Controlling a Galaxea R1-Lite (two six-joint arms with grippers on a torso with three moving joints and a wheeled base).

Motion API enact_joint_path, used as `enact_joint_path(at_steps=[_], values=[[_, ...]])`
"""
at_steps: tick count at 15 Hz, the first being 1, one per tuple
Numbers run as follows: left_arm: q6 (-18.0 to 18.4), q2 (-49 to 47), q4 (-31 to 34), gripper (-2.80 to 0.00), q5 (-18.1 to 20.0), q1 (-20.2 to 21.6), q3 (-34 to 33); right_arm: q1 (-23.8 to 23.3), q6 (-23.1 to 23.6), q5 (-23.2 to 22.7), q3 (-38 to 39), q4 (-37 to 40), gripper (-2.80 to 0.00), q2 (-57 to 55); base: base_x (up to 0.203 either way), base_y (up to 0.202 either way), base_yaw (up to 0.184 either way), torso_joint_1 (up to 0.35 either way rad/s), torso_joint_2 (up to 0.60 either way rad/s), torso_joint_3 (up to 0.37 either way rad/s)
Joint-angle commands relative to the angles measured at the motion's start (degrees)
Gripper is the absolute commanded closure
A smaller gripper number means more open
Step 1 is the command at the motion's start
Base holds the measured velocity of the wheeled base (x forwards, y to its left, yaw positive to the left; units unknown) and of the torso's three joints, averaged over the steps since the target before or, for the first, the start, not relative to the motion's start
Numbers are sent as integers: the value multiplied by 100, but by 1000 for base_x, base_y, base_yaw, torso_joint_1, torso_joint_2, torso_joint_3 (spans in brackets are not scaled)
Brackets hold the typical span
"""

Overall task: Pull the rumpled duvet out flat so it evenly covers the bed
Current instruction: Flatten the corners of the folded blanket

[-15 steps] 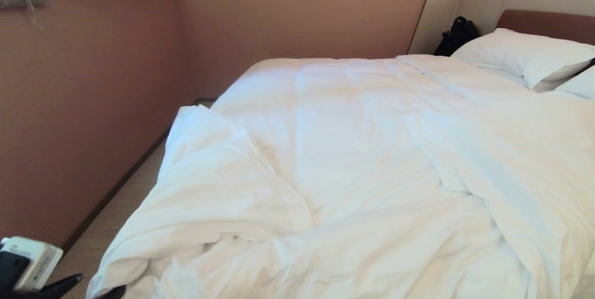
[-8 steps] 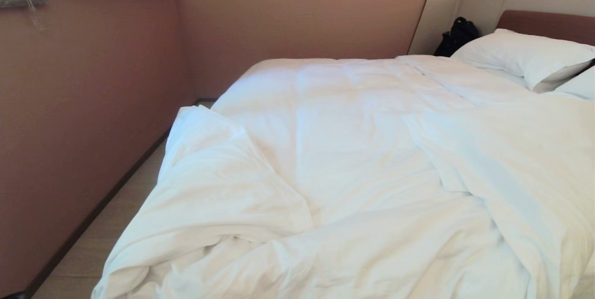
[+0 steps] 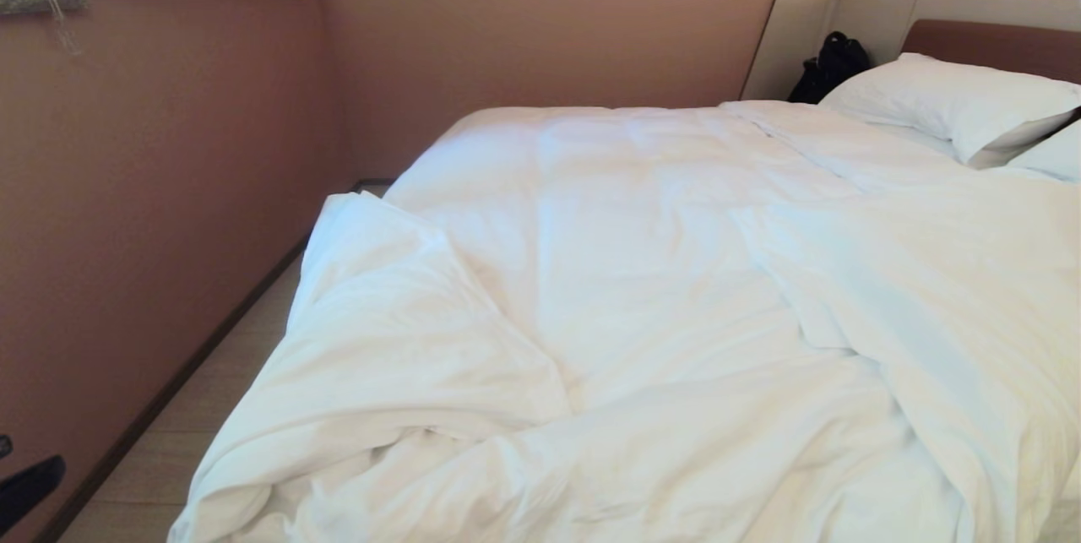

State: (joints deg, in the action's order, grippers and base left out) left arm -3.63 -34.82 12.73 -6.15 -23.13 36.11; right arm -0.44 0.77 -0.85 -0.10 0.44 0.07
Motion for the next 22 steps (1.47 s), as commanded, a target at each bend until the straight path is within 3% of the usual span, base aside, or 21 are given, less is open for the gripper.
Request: enact_joint_path(at_steps=[1,4,7,13,16,22], values=[[-6,-1033,-567,0,270,1,364,0,2,-3,1,-9,0,-7,0,0,0,0,0,0],[-82,-2486,-1413,0,435,11,908,0,2,-3,1,0,0,-7,0,0,0,0,0,0],[-533,-3909,-2008,0,415,34,1493,0,2,-3,1,0,0,-7,0,0,0,0,0,0],[-866,-6559,-2333,0,26,68,2803,0,2,-3,1,0,0,-7,0,0,0,0,0,0],[-971,-7271,-2631,0,-30,61,3251,0,2,-3,1,0,0,-7,0,0,0,0,0,0],[-1140,-7706,-2503,0,-62,-35,3325,0,2,-3,1,0,0,-7,0,0,0,0,0,0]])
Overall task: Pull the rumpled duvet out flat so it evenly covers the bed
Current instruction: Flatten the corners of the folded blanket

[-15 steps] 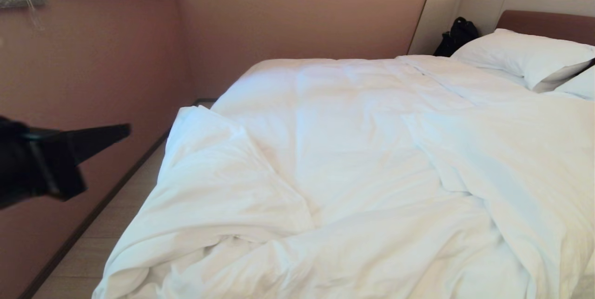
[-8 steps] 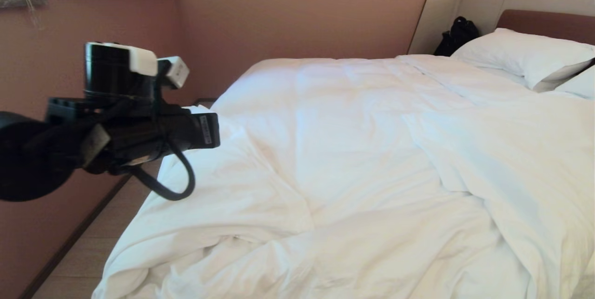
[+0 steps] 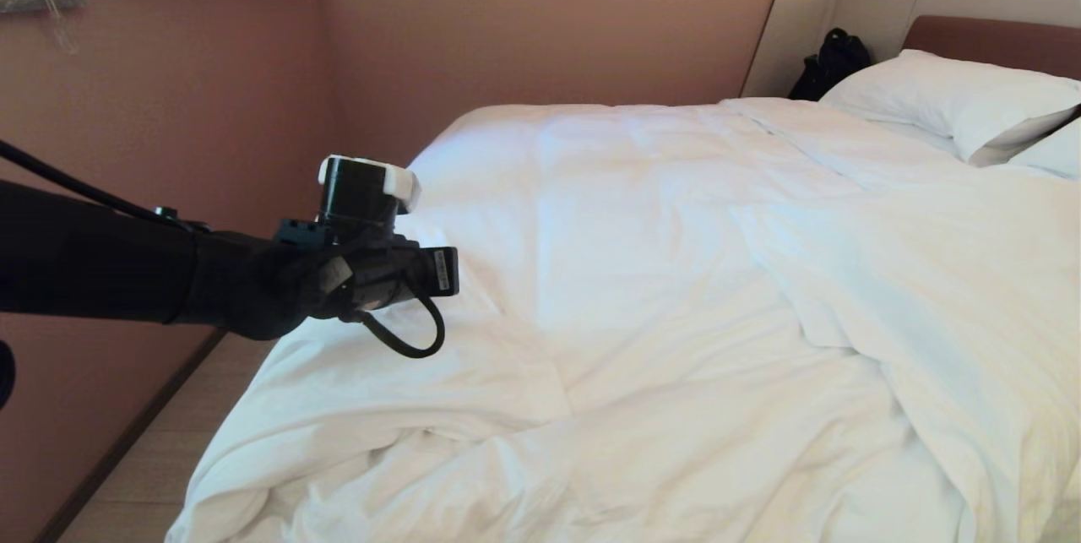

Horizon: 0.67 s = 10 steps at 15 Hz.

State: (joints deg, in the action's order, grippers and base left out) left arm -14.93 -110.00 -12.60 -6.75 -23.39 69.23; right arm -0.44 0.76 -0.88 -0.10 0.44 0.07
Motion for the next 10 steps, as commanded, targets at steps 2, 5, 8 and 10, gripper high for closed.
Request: enact_joint_path(at_steps=[2,5,8,10], values=[[-10,-232,64,-280,-10,-78,21,0,3,0,1,0,0,-7,0,0,0,0,0,0],[-1,-192,167,-280,-513,-252,35,0,3,0,1,0,0,-7,0,0,0,0,0,0],[32,-71,147,-280,-885,-574,-168,0,3,0,1,0,0,-7,0,0,0,0,0,0],[44,-67,137,-280,-1135,-799,-222,0,3,0,1,0,0,-7,0,0,0,0,0,0]])
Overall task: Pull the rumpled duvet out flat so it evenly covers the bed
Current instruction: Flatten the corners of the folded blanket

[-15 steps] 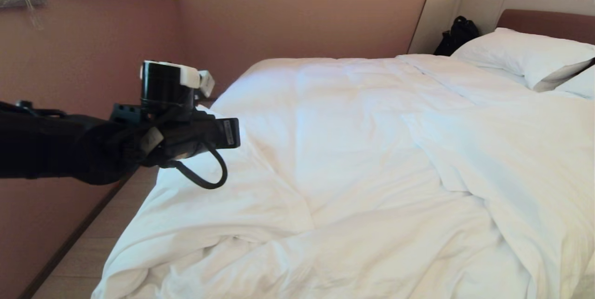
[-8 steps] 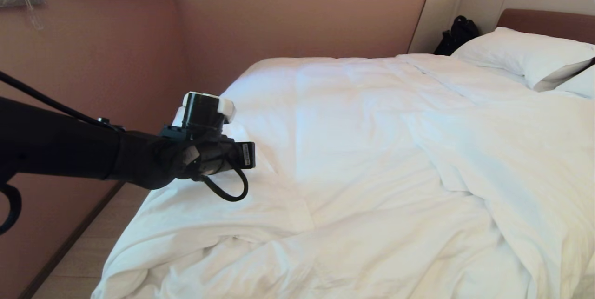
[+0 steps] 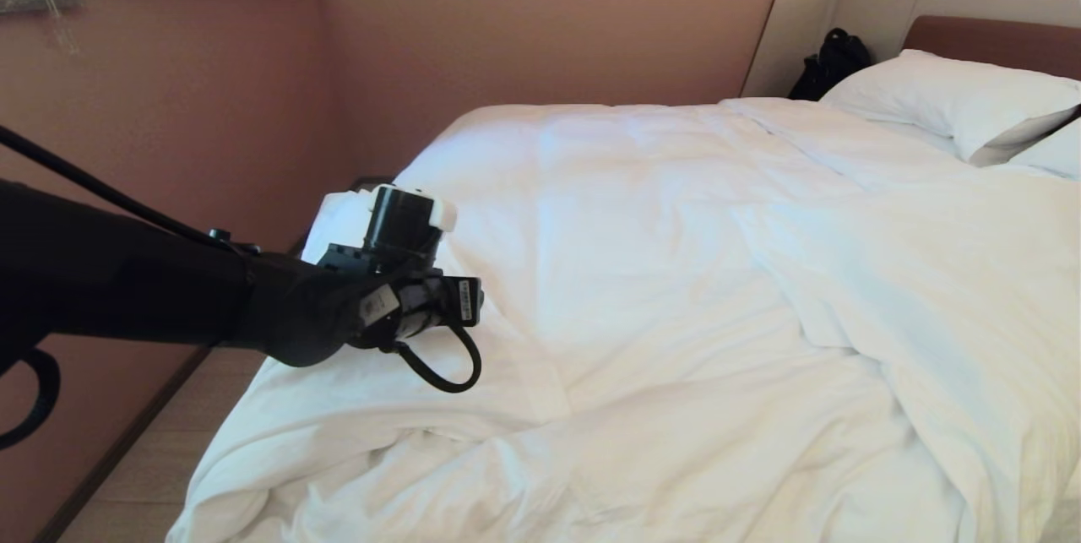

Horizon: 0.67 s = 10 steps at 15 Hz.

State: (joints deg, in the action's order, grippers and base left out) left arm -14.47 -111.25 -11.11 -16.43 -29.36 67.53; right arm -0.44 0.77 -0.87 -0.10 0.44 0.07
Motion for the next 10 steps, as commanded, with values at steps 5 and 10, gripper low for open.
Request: enact_joint_path(at_steps=[5,10], values=[[213,-351,-71,-280,-975,-551,-138,0,2,-1,1,0,0,-7,0,0,0,0,0,0],[196,-753,-94,-280,-1012,-500,72,0,2,-1,1,0,0,-7,0,0,0,0,0,0]])
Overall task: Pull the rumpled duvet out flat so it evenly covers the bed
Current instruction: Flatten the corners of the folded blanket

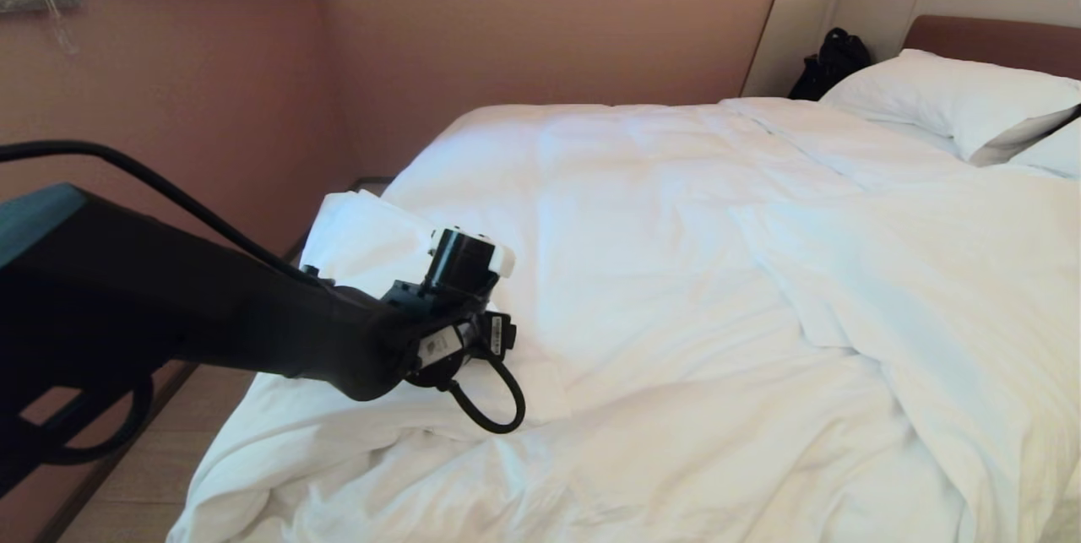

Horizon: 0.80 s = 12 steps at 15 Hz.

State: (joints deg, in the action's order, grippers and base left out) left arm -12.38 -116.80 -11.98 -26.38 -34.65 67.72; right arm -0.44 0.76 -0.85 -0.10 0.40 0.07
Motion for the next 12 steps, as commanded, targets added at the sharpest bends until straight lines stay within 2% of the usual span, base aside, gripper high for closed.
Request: enact_joint_path(at_steps=[1,6,10,11,12], values=[[-19,-246,-6,-280,-25,46,84,0,3,-3,1,4,0,-7,0,0,0,0,0,0],[72,-899,-255,-280,-315,344,365,0,3,-3,1,1,0,-7,0,0,0,0,0,0],[86,-1010,-278,-280,-331,440,434,0,3,-3,1,4,0,-7,0,0,0,0,0,0],[86,-1011,-278,0,-324,450,435,0,3,-3,1,4,0,-7,0,0,0,0,0,0],[86,-1002,-278,0,-324,459,427,0,3,-3,1,4,0,-7,0,0,0,0,0,0]])
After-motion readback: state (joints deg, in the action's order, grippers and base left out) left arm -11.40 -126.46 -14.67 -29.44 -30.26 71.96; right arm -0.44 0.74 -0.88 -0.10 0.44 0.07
